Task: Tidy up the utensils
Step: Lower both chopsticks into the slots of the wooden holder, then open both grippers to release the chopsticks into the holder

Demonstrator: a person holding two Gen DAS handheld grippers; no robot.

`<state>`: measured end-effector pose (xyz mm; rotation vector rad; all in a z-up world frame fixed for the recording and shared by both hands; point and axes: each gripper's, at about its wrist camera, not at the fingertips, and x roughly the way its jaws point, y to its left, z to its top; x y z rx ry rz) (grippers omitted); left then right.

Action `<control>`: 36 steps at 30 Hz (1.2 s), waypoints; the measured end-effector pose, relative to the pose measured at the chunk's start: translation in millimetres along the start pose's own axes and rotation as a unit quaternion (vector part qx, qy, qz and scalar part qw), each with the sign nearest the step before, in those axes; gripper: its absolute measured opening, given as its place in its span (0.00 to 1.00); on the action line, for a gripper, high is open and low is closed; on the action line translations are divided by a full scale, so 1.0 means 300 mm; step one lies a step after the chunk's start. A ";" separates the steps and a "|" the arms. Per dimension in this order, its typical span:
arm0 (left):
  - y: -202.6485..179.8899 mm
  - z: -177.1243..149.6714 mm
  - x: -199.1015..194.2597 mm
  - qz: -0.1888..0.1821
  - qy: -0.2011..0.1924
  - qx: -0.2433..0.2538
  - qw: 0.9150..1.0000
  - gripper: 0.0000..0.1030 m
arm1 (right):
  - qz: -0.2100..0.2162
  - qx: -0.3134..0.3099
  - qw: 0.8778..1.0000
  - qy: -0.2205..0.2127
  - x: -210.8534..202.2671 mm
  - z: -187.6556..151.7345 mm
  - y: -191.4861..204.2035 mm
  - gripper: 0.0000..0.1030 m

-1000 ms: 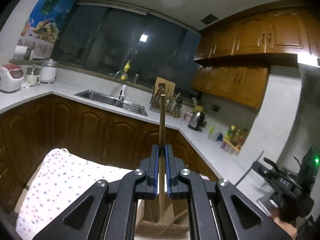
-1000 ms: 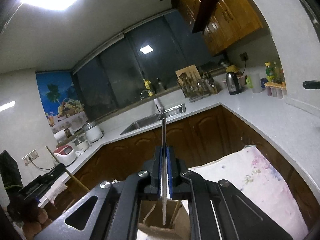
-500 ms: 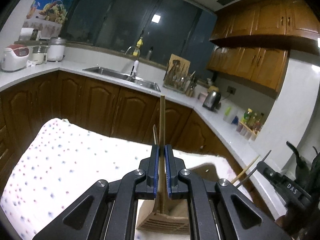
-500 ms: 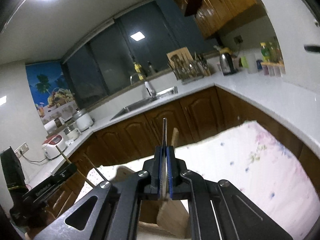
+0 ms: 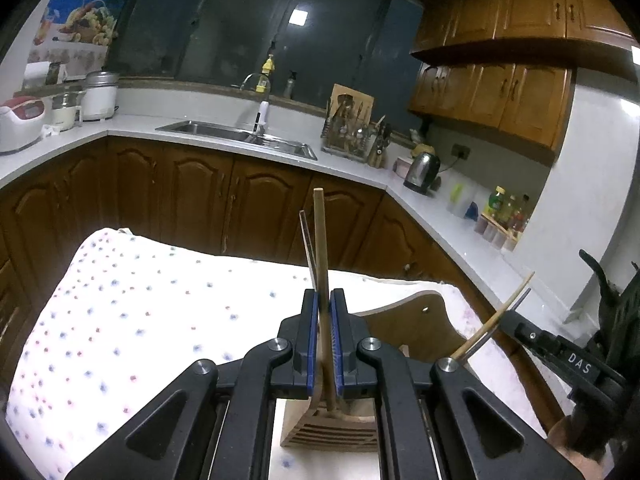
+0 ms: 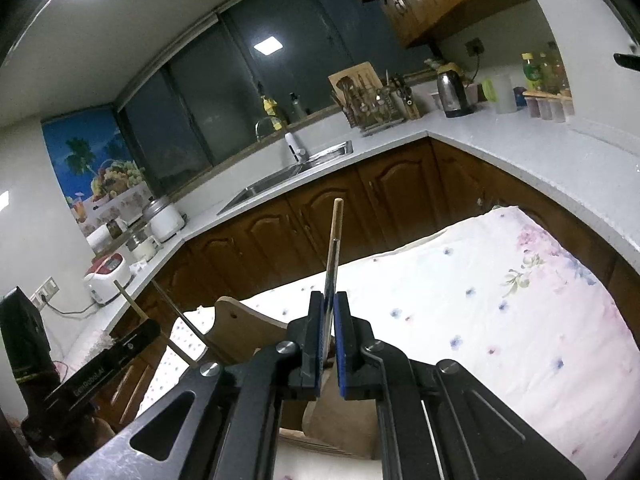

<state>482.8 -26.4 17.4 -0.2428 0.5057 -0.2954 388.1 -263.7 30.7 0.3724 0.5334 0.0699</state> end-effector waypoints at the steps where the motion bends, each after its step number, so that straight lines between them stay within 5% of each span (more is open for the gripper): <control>1: 0.003 0.000 -0.006 0.000 0.001 0.001 1.000 0.05 | 0.000 -0.001 1.000 0.001 -0.001 0.001 0.000 0.05; 10: 0.016 -0.033 -0.049 0.001 0.011 -0.002 1.000 0.08 | 0.018 0.010 1.000 0.009 -0.007 0.013 -0.009 0.13; 12: 0.022 -0.028 -0.064 -0.002 0.012 -0.006 1.000 0.14 | 0.019 0.017 1.000 0.005 -0.020 0.015 -0.015 0.28; 16: 0.025 -0.036 -0.111 0.001 0.003 -0.010 1.000 0.29 | 0.029 0.032 0.999 -0.007 -0.062 0.017 -0.030 0.52; 19: 0.031 -0.063 -0.164 0.022 -0.001 -0.013 1.000 0.67 | 0.028 0.032 0.999 -0.011 -0.096 0.013 -0.033 0.66; 21: 0.038 -0.083 -0.217 0.036 -0.014 -0.012 0.999 0.80 | 0.029 0.032 0.999 -0.011 -0.121 0.004 -0.037 0.89; 36: 0.107 -0.255 -0.534 0.045 0.019 -0.041 0.998 0.85 | 0.043 0.027 0.999 0.001 -0.365 -0.127 -0.047 0.91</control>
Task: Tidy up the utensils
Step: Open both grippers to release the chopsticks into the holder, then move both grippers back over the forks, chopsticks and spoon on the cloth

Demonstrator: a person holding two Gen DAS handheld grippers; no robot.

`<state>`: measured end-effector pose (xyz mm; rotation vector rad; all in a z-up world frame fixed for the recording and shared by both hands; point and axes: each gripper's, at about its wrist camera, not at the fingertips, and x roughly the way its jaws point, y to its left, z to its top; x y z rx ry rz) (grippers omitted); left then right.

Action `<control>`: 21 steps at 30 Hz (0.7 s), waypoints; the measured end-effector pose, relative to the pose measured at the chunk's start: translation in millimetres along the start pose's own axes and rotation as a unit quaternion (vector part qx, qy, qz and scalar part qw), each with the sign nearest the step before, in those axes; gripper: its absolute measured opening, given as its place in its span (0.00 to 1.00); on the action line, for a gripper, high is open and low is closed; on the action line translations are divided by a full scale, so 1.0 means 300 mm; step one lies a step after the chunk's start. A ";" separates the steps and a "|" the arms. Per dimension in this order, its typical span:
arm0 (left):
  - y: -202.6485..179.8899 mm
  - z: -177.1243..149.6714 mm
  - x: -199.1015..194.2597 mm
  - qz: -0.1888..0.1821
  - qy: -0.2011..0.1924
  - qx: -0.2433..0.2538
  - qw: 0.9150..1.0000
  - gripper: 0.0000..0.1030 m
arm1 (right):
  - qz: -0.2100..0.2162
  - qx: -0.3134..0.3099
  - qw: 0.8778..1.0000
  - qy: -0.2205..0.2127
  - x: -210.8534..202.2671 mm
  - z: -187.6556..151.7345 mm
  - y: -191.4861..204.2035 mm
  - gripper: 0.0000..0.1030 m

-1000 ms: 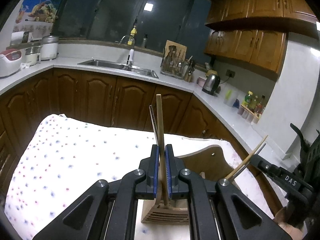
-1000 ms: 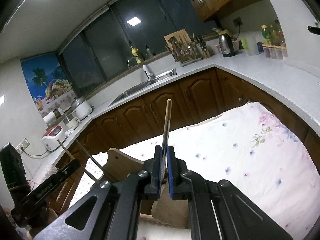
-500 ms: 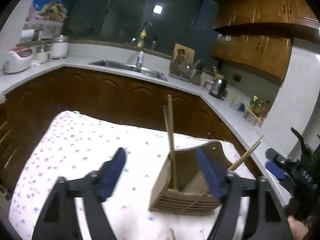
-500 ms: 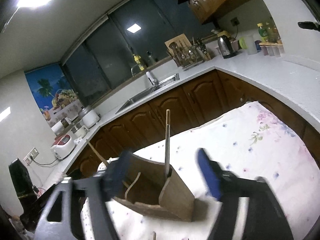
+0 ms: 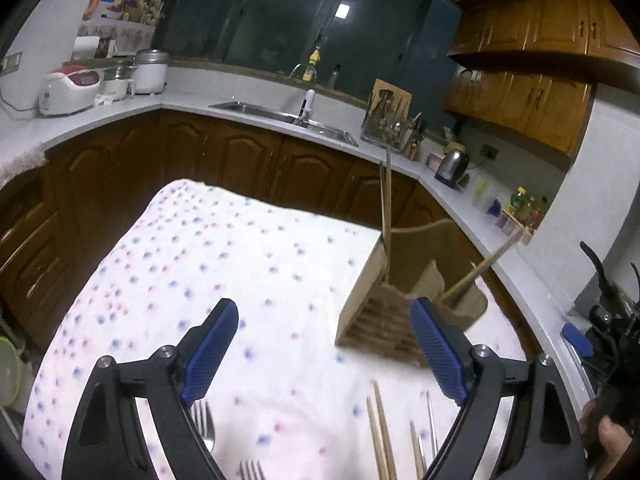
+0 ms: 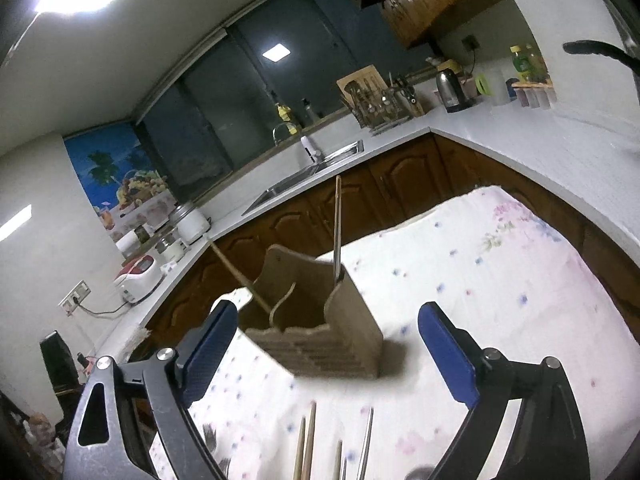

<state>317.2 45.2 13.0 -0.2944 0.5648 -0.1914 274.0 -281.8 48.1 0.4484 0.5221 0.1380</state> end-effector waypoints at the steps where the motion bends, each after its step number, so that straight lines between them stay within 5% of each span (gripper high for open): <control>1: 0.006 -0.012 -0.021 -0.001 0.003 -0.003 1.000 0.85 | 0.000 -0.001 1.000 0.000 -0.017 -0.010 0.000 0.91; 21: 0.007 -0.175 -0.292 -0.015 0.051 -0.013 0.998 0.85 | -0.039 0.000 0.998 0.043 -0.265 -0.240 -0.035 0.91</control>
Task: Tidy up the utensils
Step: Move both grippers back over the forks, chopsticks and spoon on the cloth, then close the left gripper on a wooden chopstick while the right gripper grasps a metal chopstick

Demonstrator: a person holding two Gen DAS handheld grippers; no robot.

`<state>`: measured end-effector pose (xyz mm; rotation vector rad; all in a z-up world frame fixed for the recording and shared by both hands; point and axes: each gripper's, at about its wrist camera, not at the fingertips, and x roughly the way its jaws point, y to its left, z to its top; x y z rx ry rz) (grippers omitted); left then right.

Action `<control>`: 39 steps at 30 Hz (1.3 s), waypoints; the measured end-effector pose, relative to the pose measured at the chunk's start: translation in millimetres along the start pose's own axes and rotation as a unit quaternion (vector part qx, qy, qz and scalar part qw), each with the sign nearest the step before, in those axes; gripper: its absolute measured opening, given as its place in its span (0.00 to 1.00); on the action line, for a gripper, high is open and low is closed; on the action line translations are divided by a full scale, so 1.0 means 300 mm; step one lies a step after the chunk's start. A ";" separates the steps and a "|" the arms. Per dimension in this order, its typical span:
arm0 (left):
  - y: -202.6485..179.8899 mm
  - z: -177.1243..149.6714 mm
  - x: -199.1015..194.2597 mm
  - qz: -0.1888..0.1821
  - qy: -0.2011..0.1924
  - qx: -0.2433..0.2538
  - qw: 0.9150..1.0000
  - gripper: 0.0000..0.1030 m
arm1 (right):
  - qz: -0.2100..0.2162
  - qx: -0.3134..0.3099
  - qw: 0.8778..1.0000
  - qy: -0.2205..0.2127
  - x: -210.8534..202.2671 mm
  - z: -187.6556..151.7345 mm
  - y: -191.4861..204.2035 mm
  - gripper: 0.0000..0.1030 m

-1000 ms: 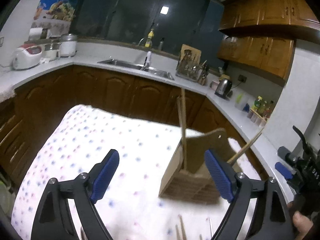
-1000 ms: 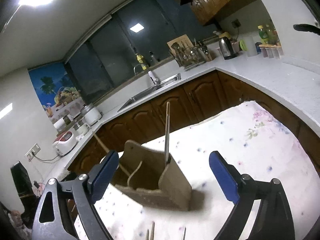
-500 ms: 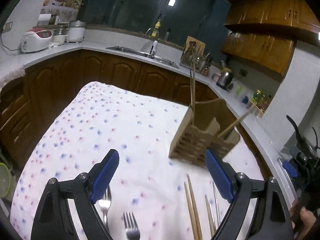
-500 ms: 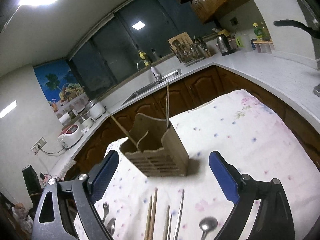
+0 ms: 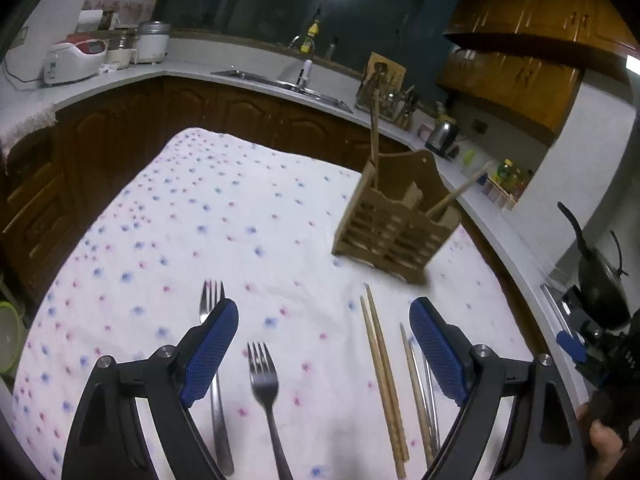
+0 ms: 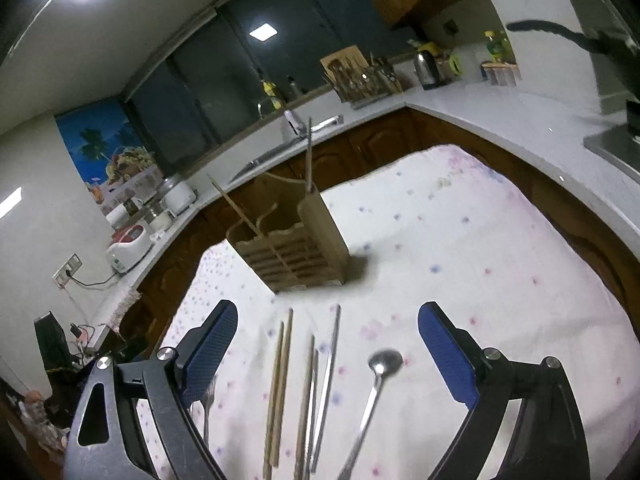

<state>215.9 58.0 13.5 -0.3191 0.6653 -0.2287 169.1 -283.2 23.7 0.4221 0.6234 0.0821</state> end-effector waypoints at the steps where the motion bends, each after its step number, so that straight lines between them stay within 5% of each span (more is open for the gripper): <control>1: -0.006 -0.009 -0.005 -0.002 0.001 0.001 1.000 0.85 | 0.000 0.000 1.000 0.003 -0.004 -0.013 -0.003 0.91; 12: -0.102 -0.058 -0.013 -0.004 0.022 0.036 0.999 0.82 | -0.001 -0.003 1.000 0.027 0.001 -0.088 -0.012 0.91; 23: -0.189 -0.027 0.117 0.006 0.079 0.071 0.994 0.55 | 0.004 -0.018 0.999 0.045 0.073 -0.065 0.005 0.89; 25: -0.207 -0.022 0.164 0.001 0.098 0.080 0.992 0.43 | 0.005 -0.025 0.998 0.051 0.100 -0.059 0.009 0.85; 28: -0.219 -0.014 0.240 -0.006 0.128 0.079 0.989 0.28 | 0.004 -0.033 0.997 0.065 0.149 -0.054 0.013 0.65; 33: -0.250 0.000 0.341 -0.017 0.155 0.083 0.984 0.25 | 0.003 -0.041 0.994 0.104 0.260 -0.050 0.010 0.38; 39: -0.265 -0.004 0.485 -0.008 0.187 0.092 0.978 0.20 | 0.002 -0.043 0.988 0.150 0.402 -0.069 -0.002 0.32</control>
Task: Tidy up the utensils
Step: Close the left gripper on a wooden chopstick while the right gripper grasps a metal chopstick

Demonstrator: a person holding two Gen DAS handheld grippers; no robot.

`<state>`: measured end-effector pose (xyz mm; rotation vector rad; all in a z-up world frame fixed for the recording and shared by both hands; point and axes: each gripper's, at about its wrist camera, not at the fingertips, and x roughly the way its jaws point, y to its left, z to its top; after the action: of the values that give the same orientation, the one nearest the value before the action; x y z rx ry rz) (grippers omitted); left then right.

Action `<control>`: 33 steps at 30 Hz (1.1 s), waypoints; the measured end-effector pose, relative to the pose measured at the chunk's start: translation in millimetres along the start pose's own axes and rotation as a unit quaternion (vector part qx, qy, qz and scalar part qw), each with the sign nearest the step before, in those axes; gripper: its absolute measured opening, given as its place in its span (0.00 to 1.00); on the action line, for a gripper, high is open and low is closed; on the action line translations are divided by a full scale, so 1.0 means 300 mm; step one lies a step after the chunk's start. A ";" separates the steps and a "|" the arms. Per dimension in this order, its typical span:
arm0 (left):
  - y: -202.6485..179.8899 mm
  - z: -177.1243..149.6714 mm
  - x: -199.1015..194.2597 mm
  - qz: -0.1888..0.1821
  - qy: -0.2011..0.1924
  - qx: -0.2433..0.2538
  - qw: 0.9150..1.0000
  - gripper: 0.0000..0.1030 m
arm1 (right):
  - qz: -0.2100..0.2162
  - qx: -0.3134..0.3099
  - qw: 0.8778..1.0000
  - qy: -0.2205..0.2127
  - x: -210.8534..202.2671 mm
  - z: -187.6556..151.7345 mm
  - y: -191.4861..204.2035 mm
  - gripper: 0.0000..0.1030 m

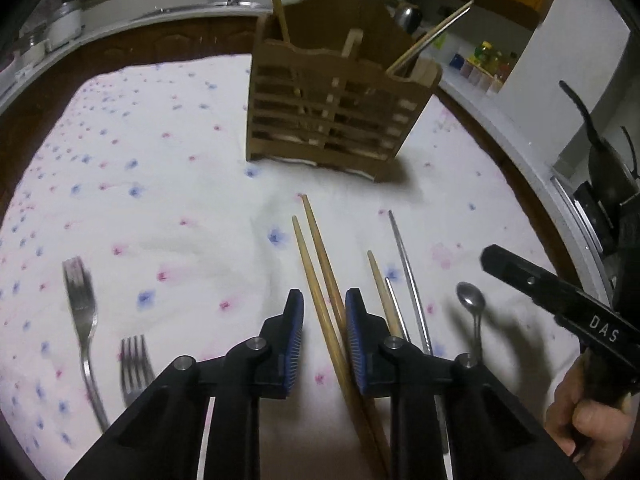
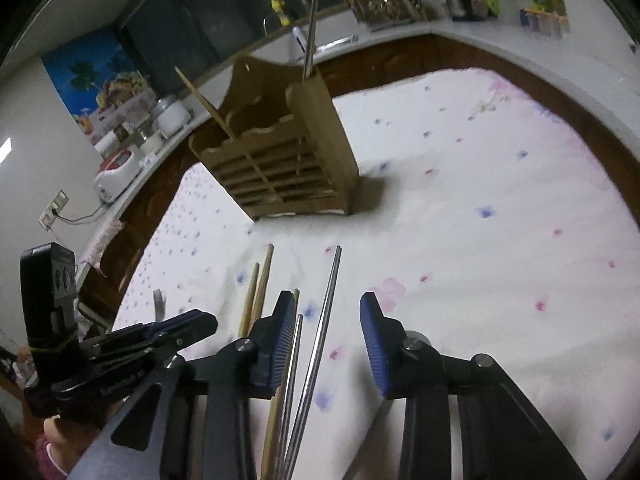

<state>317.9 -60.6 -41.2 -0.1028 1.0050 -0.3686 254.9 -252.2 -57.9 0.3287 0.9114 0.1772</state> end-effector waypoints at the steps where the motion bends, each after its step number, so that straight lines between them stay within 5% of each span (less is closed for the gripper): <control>1: -0.003 0.006 0.022 0.003 0.004 0.000 1.000 0.20 | -0.001 -0.002 1.000 0.005 0.015 0.004 0.001 0.31; 20: 0.033 0.053 0.197 -0.010 0.059 0.032 0.998 0.16 | -0.056 -0.083 0.991 0.084 0.222 0.023 0.048 0.14; 33: -0.042 0.092 0.234 0.043 0.066 0.084 0.993 0.07 | -0.035 -0.070 0.994 0.083 0.242 0.051 0.027 0.06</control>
<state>371.5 -99.2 -79.8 0.1185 1.1004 -0.3840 310.9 -226.9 -100.3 0.1533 1.0666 0.2050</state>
